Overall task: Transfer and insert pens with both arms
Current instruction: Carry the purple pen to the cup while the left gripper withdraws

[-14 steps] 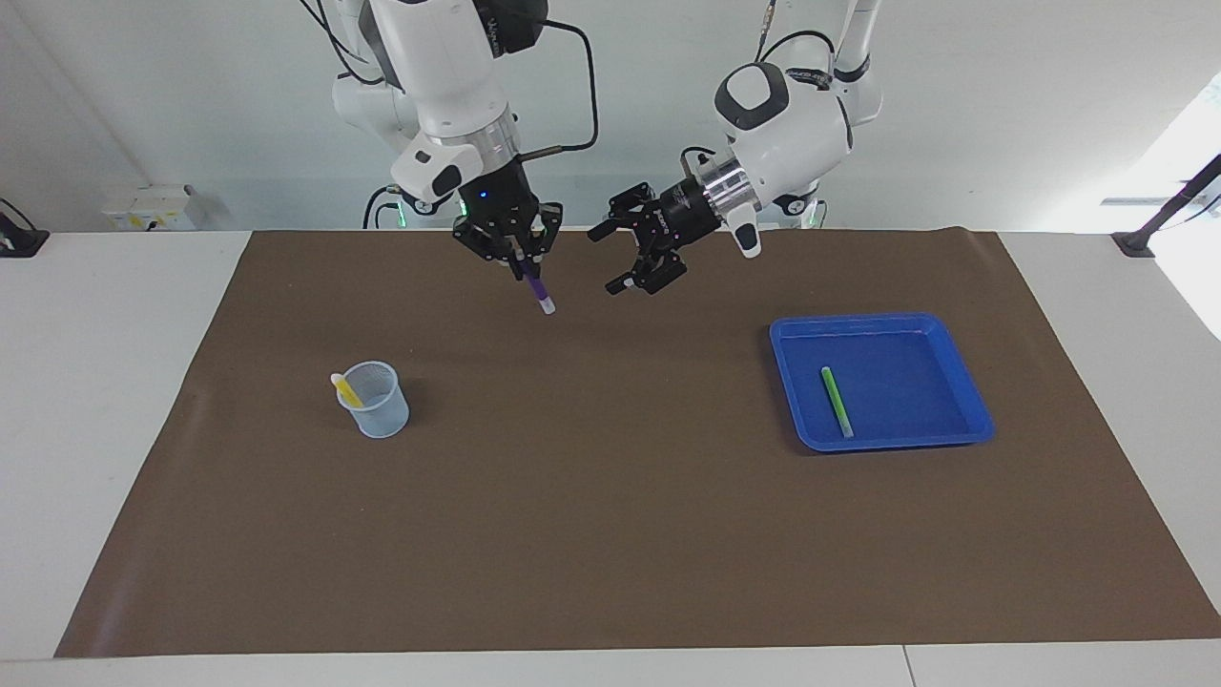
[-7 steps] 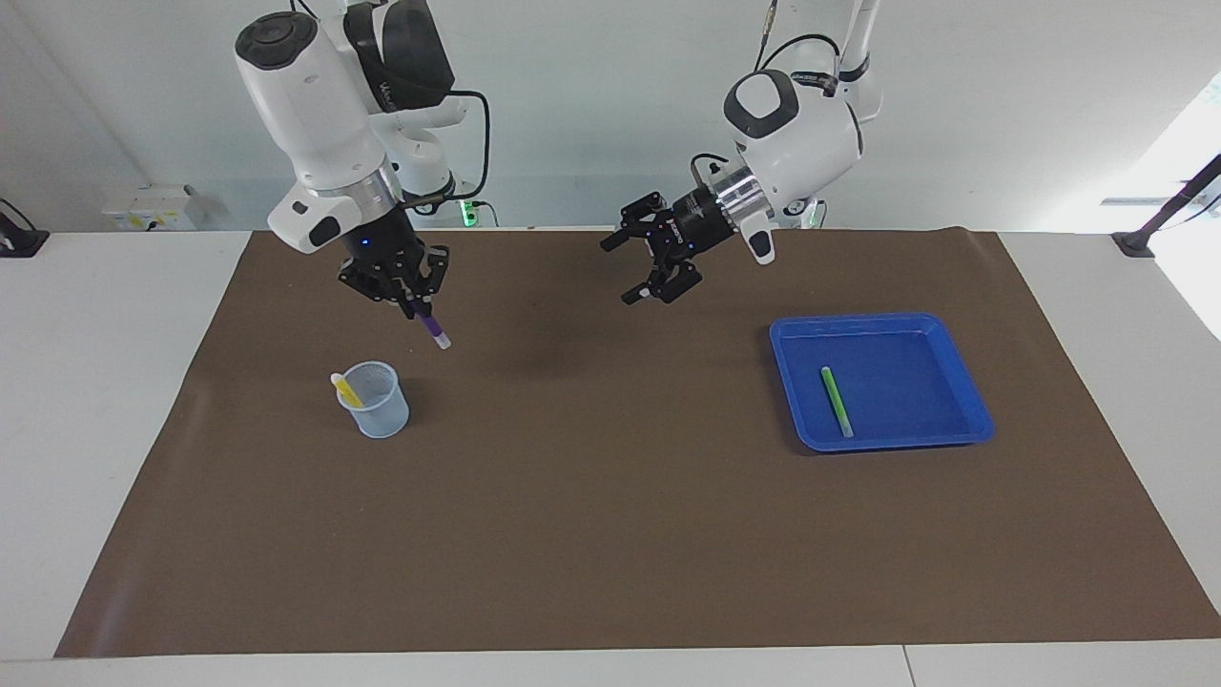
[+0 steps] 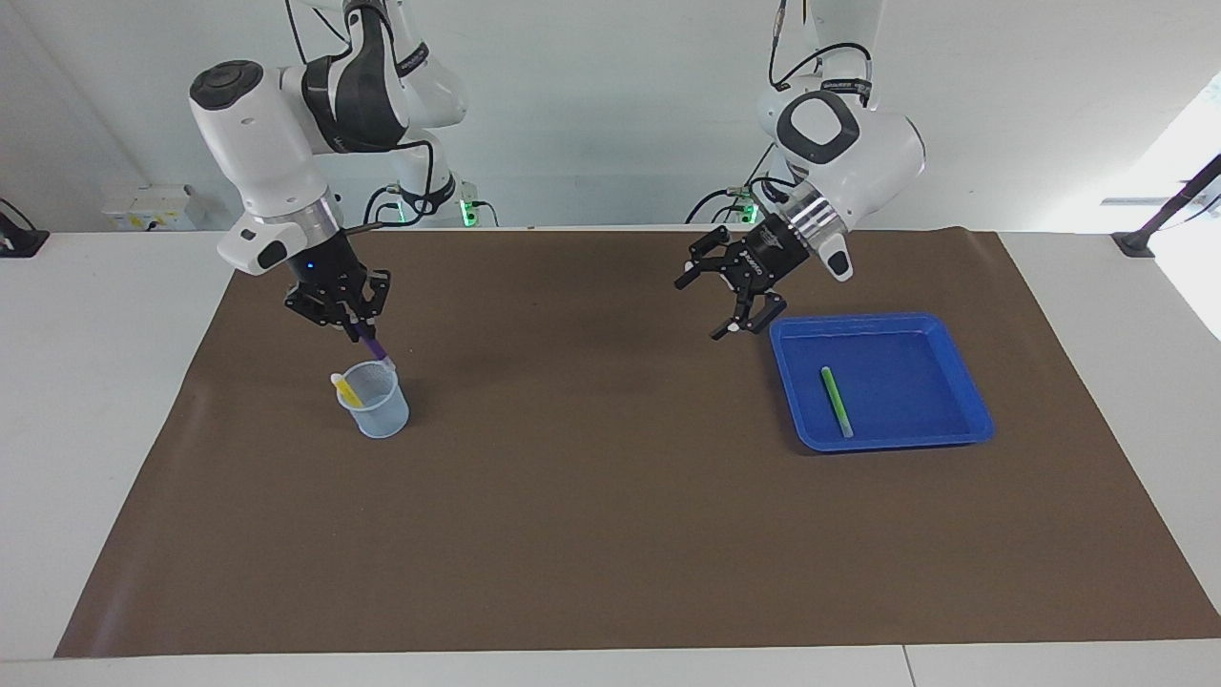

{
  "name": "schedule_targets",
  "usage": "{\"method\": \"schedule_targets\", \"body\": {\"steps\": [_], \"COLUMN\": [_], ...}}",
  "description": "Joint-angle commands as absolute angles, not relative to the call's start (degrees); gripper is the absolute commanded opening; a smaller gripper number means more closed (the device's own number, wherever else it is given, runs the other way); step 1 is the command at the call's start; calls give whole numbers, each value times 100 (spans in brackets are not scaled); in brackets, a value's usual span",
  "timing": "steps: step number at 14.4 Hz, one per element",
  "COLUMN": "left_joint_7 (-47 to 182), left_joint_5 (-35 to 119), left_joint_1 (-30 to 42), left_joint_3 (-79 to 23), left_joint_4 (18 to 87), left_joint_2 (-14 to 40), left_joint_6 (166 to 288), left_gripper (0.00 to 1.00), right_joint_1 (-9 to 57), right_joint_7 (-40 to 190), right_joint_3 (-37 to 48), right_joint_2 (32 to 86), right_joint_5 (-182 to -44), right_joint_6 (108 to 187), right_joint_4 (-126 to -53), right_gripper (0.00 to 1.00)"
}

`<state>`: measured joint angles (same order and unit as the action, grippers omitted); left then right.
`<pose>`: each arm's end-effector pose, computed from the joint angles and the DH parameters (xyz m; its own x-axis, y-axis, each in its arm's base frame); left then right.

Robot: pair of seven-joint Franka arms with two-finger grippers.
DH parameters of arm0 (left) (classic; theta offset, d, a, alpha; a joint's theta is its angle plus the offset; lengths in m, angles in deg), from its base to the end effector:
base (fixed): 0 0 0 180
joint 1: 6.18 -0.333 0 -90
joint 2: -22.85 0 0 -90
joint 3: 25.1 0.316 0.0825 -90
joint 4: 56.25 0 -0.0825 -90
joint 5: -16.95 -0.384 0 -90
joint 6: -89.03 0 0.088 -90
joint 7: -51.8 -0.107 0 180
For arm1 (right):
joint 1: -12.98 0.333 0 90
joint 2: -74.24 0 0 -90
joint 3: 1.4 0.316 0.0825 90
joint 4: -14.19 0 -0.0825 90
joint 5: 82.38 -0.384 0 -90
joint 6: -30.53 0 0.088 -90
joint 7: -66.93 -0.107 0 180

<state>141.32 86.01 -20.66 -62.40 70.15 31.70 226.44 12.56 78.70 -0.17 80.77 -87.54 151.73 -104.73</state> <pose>0.4890 -0.2240 0.4691 -0.2499 0.5770 -0.7776 0.9318 0.3615 -0.0312 0.5358 0.0120 0.4942 0.9713 0.1716 0.1646 0.1816 -0.9822 -0.0482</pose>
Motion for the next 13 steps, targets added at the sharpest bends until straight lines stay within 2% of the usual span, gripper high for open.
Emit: {"method": "schedule_targets", "body": {"steps": [1, 5, 8, 13], "left_joint_7": [13995, 12322, 10844, 9366], "left_joint_5": [8182, 7981, 6726, 4792], "left_joint_1": [-2208, -2445, -3016, -3052], "left_joint_3": [-6263, -6263, -6272, -6263], "left_joint_4": [7154, 7172, 7014, 6602], "left_joint_2": [3401, 3349, 3095, 2261], "left_joint_6": [22482, 22342, 21403, 21339], "left_gripper": [100, 100, 100, 100], "right_joint_1": [1211, 1202, 1202, 1202], "right_joint_7": [8170, 8196, 8196, 8188], "right_joint_3": [-175, -202, -211, -219], "right_joint_2": [8251, 8101, 8005, 7706], "right_joint_5": [-8660, -8660, -8660, -8643], "right_joint_6": [15602, 16008, 16104, 16552], "right_joint_4": [-10929, -11184, -11272, -11342], "right_gripper": [0, 0, 0, 0]}}
